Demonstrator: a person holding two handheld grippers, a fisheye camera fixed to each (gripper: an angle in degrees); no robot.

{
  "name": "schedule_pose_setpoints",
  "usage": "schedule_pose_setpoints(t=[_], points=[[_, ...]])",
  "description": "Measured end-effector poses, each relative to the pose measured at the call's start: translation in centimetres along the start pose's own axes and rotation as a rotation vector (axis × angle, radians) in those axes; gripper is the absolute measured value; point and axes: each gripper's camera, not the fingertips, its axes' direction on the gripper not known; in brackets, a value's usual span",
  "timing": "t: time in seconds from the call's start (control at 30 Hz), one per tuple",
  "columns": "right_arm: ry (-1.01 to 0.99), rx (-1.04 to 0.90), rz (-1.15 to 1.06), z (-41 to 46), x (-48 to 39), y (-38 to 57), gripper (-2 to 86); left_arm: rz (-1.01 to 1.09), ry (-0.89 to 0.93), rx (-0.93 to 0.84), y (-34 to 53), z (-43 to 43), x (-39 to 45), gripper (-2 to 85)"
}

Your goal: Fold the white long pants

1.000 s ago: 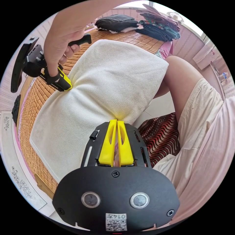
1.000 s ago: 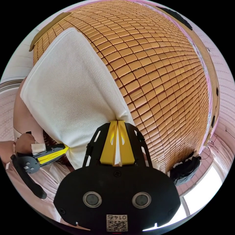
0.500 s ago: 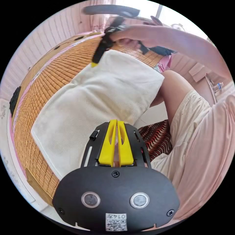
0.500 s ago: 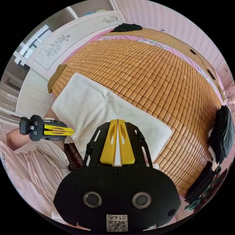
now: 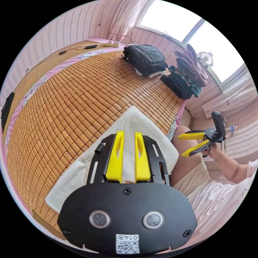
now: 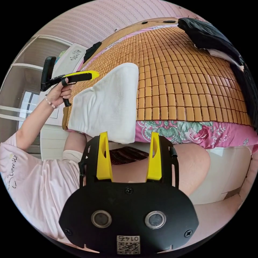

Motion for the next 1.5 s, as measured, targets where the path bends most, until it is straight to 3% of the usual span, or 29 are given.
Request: schedule_pose_setpoints(t=[0.07,0.27,0.37,0.53,0.7,0.97,1.07,1.2,1.3,1.37,1.5], points=[[-0.025,-0.095,-0.03,1.8,1.3,-0.6,16.2,-0.013,-0.012,-0.049,-3.0,1.2,0.1,10.3],[-0.13,-0.115,-0.006,4.2,6.4,0.0,13.5,-0.098,-0.017,-0.131,-9.0,5.0,-0.4,13.3],[-0.181,-0.132,-0.02,5.0,8.5,0.6,11.8,-0.095,-0.016,-0.228,-10.1,7.6,-0.8,11.3],[-0.268,-0.078,-0.06,4.9,11.3,2.0,8.8,-0.107,0.054,-0.24,-9.6,7.6,-1.9,6.9],[-0.374,0.102,-0.062,0.9,14.6,5.3,7.8,-0.086,0.088,-0.118,-9.1,4.2,-1.6,5.1],[-0.254,0.43,-0.092,-12.0,16.4,11.9,7.7,0.005,0.329,0.187,-10.8,-4.3,3.1,5.2],[-0.278,0.44,-0.268,-13.8,12.4,11.5,7.7,0.052,0.361,0.269,-8.3,-8.7,2.2,5.2],[-0.357,0.277,-0.553,-8.9,3.7,6.9,7.3,0.041,0.245,0.324,1.0,-13.8,-2.5,5.5],[-0.512,0.171,-0.559,-0.4,0.1,2.1,4.4,-0.16,0.013,0.344,10.0,-14.7,-7.6,3.7],[-0.481,0.018,-0.484,5.1,-0.6,-0.6,2.2,-0.335,-0.089,0.337,15.1,-14.1,-10.6,1.2],[-0.28,0.033,-0.458,5.3,-2.4,-0.2,0.2,-0.513,0.041,0.364,23.4,-13.8,-12.5,0.7]])
